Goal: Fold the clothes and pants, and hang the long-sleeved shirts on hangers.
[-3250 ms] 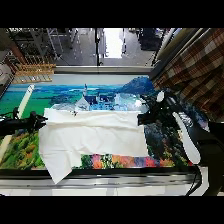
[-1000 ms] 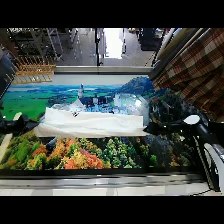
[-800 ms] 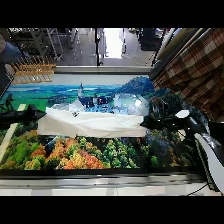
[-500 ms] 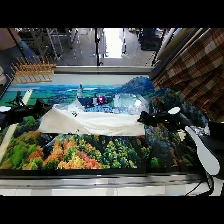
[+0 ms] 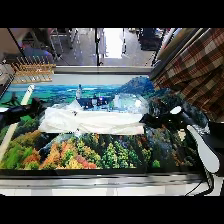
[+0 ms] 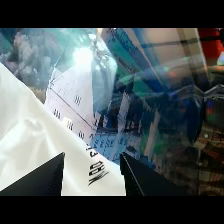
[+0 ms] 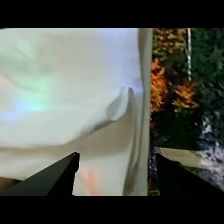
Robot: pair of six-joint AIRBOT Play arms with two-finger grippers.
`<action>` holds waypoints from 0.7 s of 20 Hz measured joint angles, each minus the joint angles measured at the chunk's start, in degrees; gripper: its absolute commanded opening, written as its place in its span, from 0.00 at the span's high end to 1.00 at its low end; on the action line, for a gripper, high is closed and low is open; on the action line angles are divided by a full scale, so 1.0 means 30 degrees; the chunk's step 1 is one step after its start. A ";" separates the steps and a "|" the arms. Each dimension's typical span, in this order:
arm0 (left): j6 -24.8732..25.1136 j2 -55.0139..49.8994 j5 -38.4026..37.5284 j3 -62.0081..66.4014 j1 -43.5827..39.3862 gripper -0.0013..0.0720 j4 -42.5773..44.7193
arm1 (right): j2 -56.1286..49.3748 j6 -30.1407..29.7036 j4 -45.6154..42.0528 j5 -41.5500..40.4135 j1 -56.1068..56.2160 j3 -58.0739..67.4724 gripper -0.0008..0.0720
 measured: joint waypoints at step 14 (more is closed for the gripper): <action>0.3366 0.1078 -0.6171 0.0007 -0.2426 0.97 0.2506 | -0.1224 -0.1435 -0.1115 0.0146 0.0539 0.0474 0.97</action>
